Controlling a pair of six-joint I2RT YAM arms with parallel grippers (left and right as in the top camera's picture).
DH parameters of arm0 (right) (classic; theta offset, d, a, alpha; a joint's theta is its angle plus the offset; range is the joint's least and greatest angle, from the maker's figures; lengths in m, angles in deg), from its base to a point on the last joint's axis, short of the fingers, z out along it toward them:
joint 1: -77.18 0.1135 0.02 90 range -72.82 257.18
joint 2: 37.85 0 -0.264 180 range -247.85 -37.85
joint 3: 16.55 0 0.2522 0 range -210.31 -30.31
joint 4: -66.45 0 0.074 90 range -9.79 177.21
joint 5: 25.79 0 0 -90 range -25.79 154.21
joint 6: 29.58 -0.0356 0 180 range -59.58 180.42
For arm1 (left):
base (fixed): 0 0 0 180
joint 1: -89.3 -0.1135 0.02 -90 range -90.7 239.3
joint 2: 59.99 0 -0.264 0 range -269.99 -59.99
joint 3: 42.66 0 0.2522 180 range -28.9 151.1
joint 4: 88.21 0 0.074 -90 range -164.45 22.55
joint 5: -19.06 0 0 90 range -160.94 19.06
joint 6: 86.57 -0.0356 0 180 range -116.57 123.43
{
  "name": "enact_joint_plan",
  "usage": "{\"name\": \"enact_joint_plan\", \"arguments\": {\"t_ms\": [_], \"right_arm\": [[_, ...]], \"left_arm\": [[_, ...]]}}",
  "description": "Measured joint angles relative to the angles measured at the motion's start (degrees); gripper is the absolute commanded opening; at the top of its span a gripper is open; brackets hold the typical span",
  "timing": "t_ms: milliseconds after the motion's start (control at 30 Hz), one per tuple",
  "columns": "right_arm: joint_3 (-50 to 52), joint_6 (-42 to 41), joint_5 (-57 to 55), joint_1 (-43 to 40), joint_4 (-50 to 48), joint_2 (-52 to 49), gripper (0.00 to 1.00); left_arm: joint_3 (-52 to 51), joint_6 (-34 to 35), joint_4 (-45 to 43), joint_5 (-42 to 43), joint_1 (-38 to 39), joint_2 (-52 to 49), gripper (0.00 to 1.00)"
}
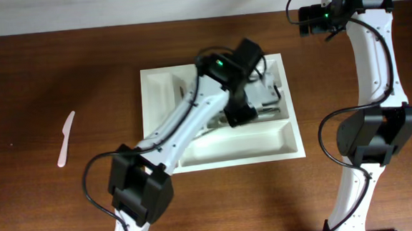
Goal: Pack container
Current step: 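Carry the tongs into the tray's bottom compartment and release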
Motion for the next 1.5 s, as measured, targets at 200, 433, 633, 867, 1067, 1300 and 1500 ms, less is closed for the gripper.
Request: {"name": "enact_joint_plan", "arguments": {"t_ms": [200, 433, 633, 867, 1067, 1300, 1500], "right_arm": [[0.0, 0.0, 0.0, 0.0, 0.0, 0.0, 0.99], [0.0, 0.0, 0.0, 0.0, 0.0, 0.0, 0.98], [0.0, 0.0, 0.0, 0.0, 0.0, 0.0, 0.99], [0.0, 0.0, 0.0, 0.0, 0.0, 0.0, 0.99], [0.0, 0.0, 0.0, 0.0, 0.0, 0.0, 0.99], [0.0, 0.0, 0.0, 0.0, 0.0, 0.0, 0.99], [0.0, 0.0, 0.0, 0.0, 0.0, 0.0, 0.99]], "left_arm": [[-8.3, -0.2, -2.1, 0.3, 3.1, 0.0, 0.02], [-11.4, -0.2, -4.0, 0.3, 3.7, 0.0, 0.02], [-11.4, -0.5, -4.4, 0.5, 3.7, 0.0, 0.34], [-10.6, 0.4, -3.5, 0.5, 3.5, 0.0, 0.36], [1.7, 5.2, 1.8, -3.7, -0.5, 0.0, 0.57], [15.6, 16.1, 7.8, -13.0, -16.1, 1.0, 0.7], [17.8, 20.6, 11.5, -16.2, -33.4, 1.8, 0.69]]}}
